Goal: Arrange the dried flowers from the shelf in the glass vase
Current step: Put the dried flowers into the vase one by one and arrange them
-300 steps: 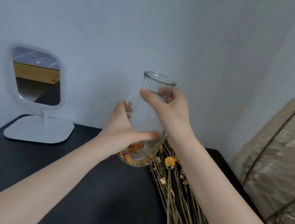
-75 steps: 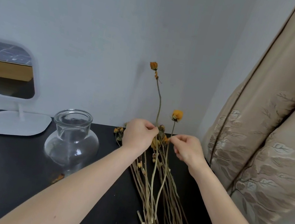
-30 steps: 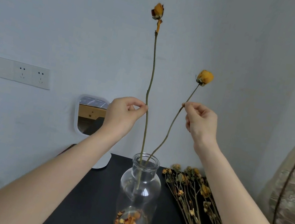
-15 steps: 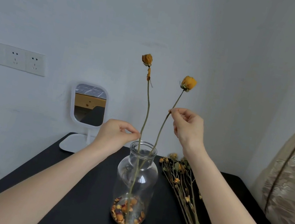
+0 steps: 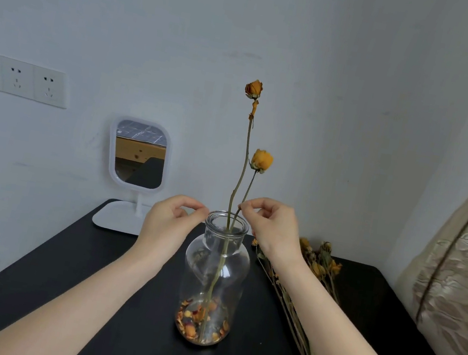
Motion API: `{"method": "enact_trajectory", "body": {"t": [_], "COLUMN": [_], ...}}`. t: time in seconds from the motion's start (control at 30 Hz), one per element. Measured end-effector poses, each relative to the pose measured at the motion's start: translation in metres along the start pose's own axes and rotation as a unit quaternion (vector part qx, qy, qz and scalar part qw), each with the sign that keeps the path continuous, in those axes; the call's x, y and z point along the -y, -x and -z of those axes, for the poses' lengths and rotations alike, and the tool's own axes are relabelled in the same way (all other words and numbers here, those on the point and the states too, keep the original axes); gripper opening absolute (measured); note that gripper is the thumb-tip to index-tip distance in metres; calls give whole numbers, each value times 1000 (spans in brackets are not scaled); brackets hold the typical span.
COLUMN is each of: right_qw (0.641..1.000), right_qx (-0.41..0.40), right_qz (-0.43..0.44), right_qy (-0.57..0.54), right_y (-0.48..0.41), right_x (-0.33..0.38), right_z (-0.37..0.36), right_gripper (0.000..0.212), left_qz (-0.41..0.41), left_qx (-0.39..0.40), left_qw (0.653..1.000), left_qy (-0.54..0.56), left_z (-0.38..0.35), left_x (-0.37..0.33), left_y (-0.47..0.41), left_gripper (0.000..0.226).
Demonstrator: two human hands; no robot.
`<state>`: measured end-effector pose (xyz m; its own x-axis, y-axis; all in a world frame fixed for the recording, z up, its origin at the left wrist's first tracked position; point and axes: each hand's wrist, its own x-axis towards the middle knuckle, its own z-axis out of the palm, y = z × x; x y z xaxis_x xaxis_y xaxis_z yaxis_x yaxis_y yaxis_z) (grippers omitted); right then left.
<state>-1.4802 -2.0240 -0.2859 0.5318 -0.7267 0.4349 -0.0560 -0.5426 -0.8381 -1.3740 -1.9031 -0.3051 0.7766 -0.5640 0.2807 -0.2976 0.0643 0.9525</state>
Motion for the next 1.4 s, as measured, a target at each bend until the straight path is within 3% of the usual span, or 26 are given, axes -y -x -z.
{"method": "enact_trajectory", "body": {"t": [0.37, 0.57, 0.8, 0.97, 1.1, 1.4], "right_qw": [998, 999, 994, 974, 947, 929], "right_qx": [36, 31, -2, -31, 34, 85], "right_qz": [-19, -33, -99, -201, -284, -243], "right_qy": [38, 19, 36, 97, 146, 267], "right_y": [11, 15, 27, 38, 50, 39], "right_x": [-2, -8, -45, -95, -125, -153], "right_z": [7, 16, 62, 111, 137, 135], "right_gripper": [10, 8, 10, 14, 13, 13], "left_qz": [30, -24, -98, -54, -19, 26], "left_qx": [4, 4, 136, 214, 235, 224], "left_qw": [999, 999, 986, 973, 960, 929], "left_qy": [29, 26, 12, -68, -150, -295], "left_z": [1, 4, -36, -97, -145, -209], "left_x": [11, 12, 18, 45, 61, 72], "left_y": [8, 28, 85, 94, 80, 52], "left_gripper": [1, 3, 12, 8, 14, 25]}}
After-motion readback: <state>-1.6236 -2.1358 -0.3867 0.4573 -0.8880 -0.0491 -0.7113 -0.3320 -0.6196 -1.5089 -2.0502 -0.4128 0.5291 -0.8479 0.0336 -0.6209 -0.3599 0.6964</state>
